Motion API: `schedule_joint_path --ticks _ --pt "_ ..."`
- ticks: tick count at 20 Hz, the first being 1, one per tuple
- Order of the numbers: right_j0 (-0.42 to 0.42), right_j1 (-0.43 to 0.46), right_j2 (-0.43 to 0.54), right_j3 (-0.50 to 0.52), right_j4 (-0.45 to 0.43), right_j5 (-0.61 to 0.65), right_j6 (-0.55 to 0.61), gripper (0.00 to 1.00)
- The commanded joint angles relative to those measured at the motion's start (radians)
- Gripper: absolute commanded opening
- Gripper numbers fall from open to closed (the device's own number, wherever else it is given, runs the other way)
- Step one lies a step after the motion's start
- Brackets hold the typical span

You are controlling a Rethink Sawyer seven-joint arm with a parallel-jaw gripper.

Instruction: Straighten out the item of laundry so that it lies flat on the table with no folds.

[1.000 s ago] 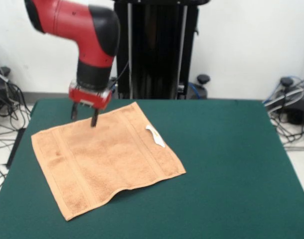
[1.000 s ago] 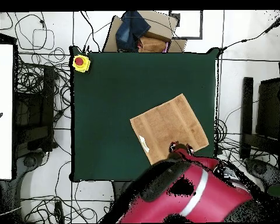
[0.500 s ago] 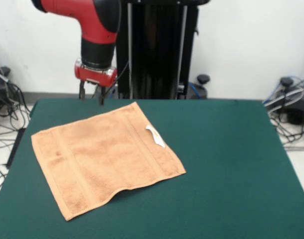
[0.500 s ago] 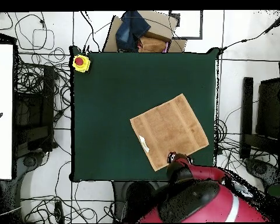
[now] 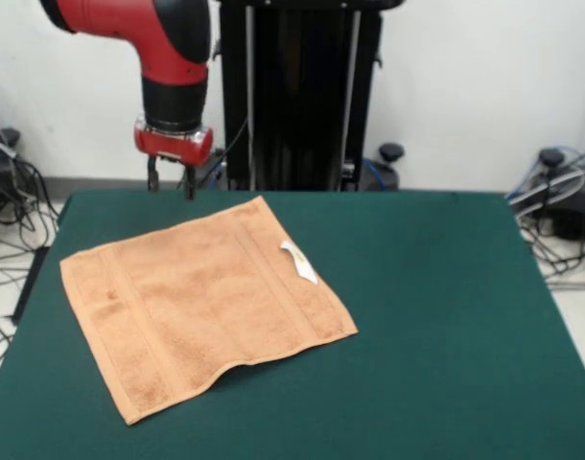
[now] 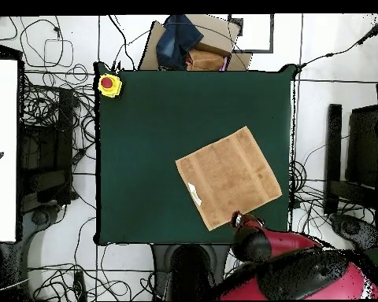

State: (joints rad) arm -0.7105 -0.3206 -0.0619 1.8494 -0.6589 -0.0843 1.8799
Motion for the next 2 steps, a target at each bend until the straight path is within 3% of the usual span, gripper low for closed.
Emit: schedule_joint_path --ticks 1,2 --pt "0.038 0.119 0.09 -0.067 -0.042 0.001 0.051 1.0" --pt "0.05 0.128 0.08 -0.076 -0.038 -0.011 0.057 1.0"
